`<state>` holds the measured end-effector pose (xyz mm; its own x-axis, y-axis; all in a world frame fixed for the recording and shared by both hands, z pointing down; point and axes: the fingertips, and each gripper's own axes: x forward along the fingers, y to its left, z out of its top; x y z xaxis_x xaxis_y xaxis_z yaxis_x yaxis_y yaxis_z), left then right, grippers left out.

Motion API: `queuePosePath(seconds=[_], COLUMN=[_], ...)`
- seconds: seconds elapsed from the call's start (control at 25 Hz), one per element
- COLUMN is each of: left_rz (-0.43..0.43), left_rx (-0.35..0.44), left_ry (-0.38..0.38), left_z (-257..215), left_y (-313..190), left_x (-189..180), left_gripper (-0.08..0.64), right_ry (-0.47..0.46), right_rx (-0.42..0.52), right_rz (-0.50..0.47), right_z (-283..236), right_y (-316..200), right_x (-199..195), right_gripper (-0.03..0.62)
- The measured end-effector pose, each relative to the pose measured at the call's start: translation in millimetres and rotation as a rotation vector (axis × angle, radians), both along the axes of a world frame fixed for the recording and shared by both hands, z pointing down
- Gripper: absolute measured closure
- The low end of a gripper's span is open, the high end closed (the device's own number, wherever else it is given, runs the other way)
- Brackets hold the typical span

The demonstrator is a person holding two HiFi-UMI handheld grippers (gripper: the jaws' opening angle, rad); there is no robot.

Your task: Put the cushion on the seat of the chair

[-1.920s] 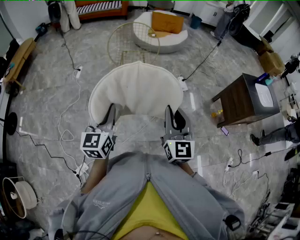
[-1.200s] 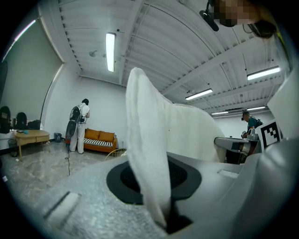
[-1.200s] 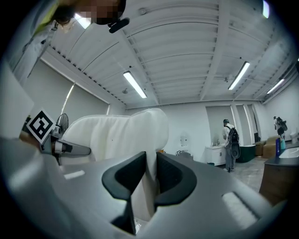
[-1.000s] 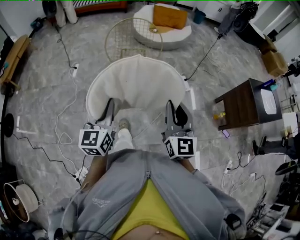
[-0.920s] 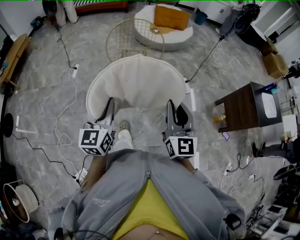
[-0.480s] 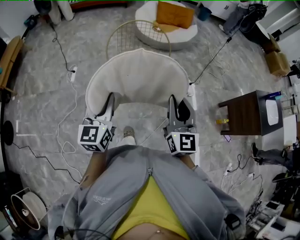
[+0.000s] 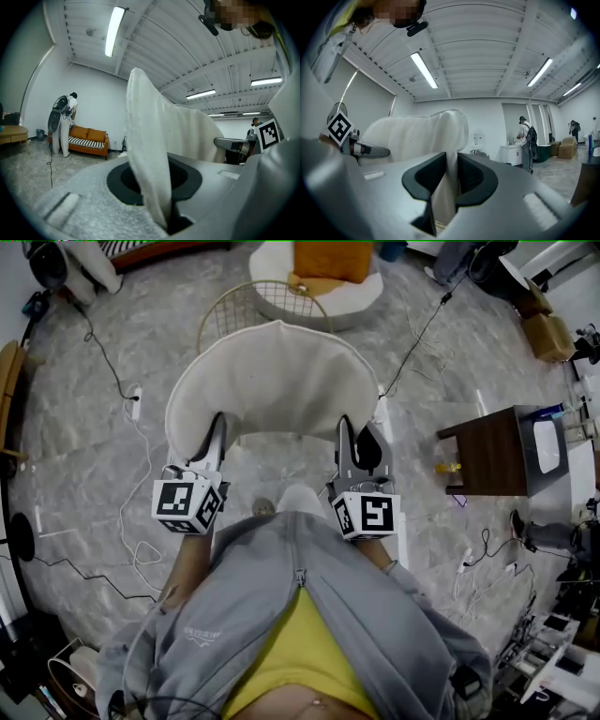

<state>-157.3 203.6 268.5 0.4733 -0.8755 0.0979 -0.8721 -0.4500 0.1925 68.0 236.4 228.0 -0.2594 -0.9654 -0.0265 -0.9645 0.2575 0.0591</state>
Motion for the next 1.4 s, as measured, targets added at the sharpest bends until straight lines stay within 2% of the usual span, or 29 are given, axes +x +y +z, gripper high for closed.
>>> queuePosePath(seconds=[0.4,0.84,1.04,1.4], left_rz=[-0.032,-0.083,-0.11,-0.111], left_rx=[0.0,-0.055,-0.093,-0.187], left_ry=[0.016,0.009,-0.004,-0.029], left_z=[11.7,29.7,41.4,89.9], left_y=[-85.0,-256.7,-318.9,-376.6], left_x=[-7.2,25.0,45.3,65.4], left_gripper=[0.491,0.489,0.489,0.489], right_ry=[0.007,0.003,-0.005,-0.016], right_rx=[0.012,-0.04,-0.075,-0.173], right_rz=[-0.027,-0.084,-0.122,-0.15], right_z=[10.2,28.4,42.7,97.3], right_y=[-94.4,-280.3,-350.3,-417.9], right_x=[-5.3,27.5,48.7,69.9], right_gripper=[0.523,0.522,0.522,0.522])
